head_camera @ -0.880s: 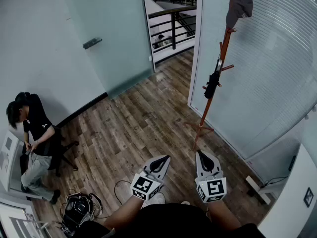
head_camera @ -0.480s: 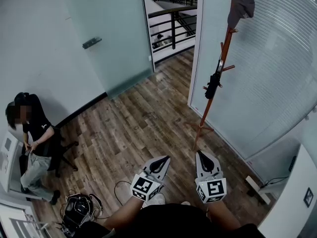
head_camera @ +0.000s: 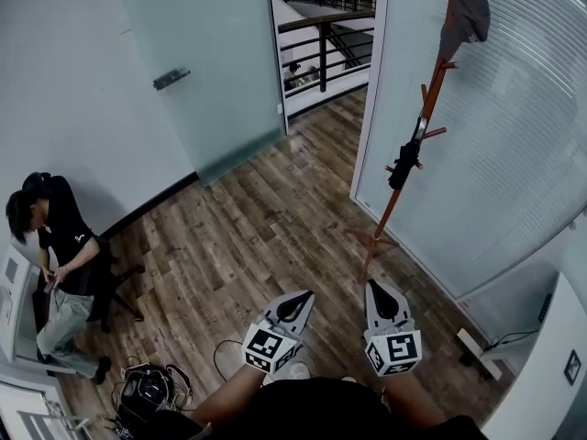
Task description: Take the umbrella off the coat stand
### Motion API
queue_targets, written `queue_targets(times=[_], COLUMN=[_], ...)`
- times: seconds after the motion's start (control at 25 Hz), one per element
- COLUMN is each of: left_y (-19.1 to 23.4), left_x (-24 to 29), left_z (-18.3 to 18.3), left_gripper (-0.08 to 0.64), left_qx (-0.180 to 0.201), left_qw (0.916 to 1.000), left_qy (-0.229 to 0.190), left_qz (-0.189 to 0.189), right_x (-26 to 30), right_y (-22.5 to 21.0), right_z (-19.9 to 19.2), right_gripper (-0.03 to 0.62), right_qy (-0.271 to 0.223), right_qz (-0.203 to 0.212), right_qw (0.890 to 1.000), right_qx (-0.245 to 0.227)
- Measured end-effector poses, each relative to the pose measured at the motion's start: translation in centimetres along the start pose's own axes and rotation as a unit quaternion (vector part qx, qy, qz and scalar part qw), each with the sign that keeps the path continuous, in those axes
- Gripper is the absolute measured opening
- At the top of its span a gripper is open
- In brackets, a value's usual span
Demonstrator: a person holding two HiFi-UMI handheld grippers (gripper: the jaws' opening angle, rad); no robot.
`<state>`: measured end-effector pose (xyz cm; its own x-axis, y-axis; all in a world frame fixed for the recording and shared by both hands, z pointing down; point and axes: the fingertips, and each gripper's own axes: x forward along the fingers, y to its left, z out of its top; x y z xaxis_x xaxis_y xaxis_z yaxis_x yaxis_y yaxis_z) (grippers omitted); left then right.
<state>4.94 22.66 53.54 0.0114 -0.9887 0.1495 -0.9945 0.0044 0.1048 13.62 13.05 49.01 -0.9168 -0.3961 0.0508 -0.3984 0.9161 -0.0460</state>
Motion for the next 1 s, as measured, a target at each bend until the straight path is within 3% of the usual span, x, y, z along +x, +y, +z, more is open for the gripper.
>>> queue_targets(times=[0.48, 1.0], left_y=[5.8, 9.1], left_x=[0.4, 5.7], left_z=[-0.2, -0.2], left_gripper=[0.012, 0.012], left_qx=[0.002, -0.002], left_qw=[0.9999, 0.9996], left_qy=[0.004, 0.022], left_qz=[-0.01, -0.017], right_x=[4.4, 9.7], right_y=[1.9, -2.5], right_z=[-1.0, -1.3], right_gripper=[0.006, 0.006], right_qy=[0.008, 0.012], right_qz=[-0.021, -0.034], right_qw=[1.0, 0.999], right_qx=[-0.003, 0.01])
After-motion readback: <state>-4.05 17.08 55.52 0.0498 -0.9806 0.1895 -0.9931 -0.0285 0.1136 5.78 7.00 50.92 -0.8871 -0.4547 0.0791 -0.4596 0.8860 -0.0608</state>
